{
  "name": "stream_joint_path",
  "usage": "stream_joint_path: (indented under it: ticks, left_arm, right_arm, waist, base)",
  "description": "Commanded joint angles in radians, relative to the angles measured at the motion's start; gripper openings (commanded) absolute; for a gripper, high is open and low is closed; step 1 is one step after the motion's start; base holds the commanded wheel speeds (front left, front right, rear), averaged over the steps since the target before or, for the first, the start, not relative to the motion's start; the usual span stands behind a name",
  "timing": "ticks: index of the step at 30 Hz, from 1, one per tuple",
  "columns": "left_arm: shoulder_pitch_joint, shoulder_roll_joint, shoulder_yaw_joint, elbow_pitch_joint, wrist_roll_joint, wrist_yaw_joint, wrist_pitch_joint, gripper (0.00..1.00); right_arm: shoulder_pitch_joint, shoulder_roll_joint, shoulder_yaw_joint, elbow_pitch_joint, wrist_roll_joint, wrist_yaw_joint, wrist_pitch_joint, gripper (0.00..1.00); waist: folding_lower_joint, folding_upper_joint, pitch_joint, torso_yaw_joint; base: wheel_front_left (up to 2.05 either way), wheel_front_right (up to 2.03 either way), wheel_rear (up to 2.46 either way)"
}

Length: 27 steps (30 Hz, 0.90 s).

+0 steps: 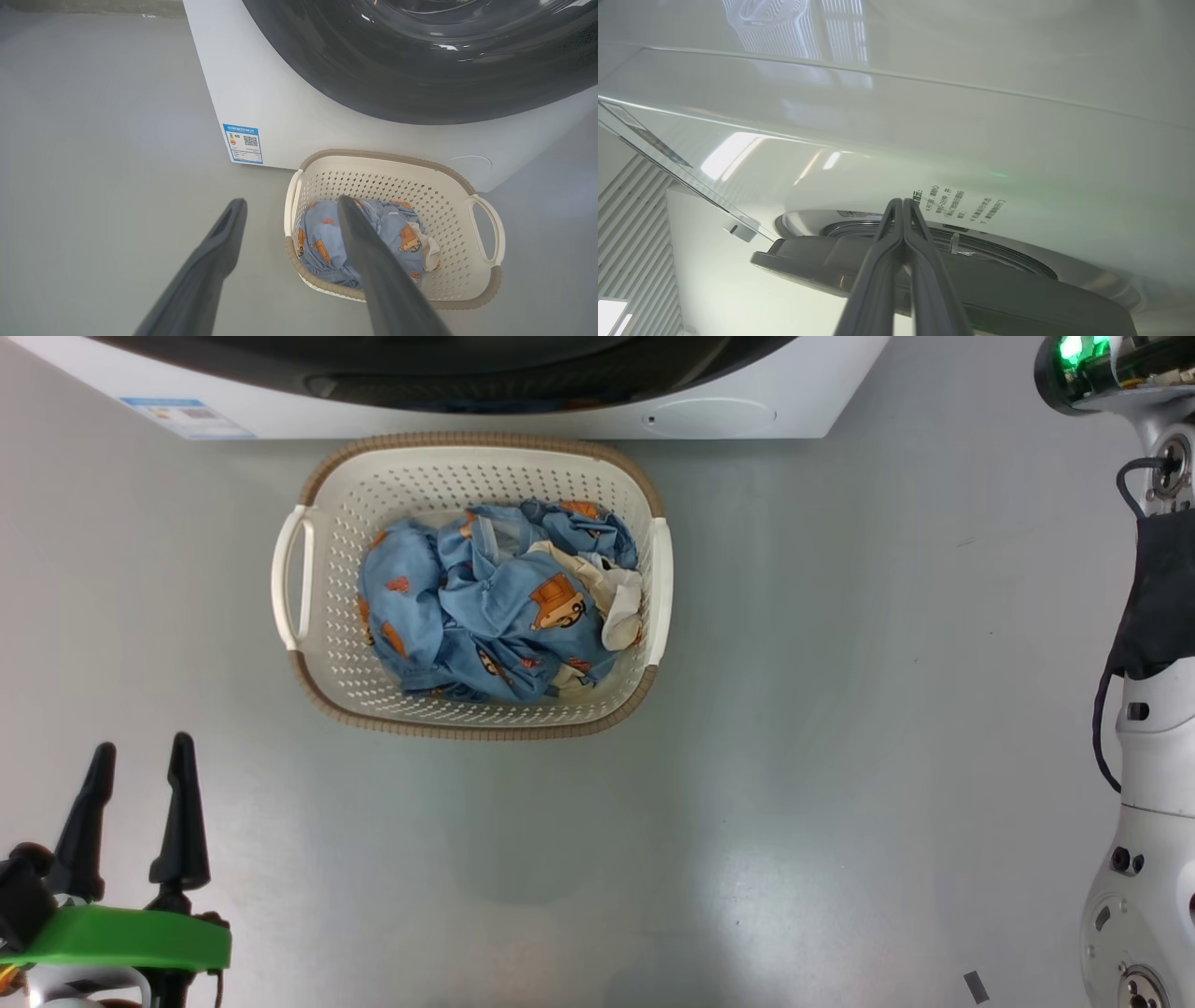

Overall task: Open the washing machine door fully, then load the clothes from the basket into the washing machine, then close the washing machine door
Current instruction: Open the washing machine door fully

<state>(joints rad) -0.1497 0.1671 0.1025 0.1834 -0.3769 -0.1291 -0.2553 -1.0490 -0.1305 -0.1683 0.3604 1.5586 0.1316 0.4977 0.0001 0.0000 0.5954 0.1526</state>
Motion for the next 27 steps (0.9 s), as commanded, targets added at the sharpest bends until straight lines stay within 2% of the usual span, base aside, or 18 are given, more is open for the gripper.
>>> stream_joint_path:
  ticks: [1, 27]
  left_arm:
    - [-0.007, 0.020, 0.039, -0.006, -0.012, -0.002, -0.006, 1.00]
    - [0.013, -0.032, 0.046, 0.030, -0.047, -0.002, -0.006, 1.00]
  right_arm:
    - [-0.018, 0.016, 0.024, -0.034, -0.008, -0.001, 0.015, 0.00]
    - [-0.108, -0.023, 0.105, 0.016, -0.044, -0.001, 0.079, 0.00]
  waist:
    - [0.0000, 0.0000, 0.006, 0.006]
    - [0.0000, 0.0000, 0.032, 0.080]
  base:
    - [0.00, 0.00, 0.00]
    - [0.00, 0.00, 0.00]
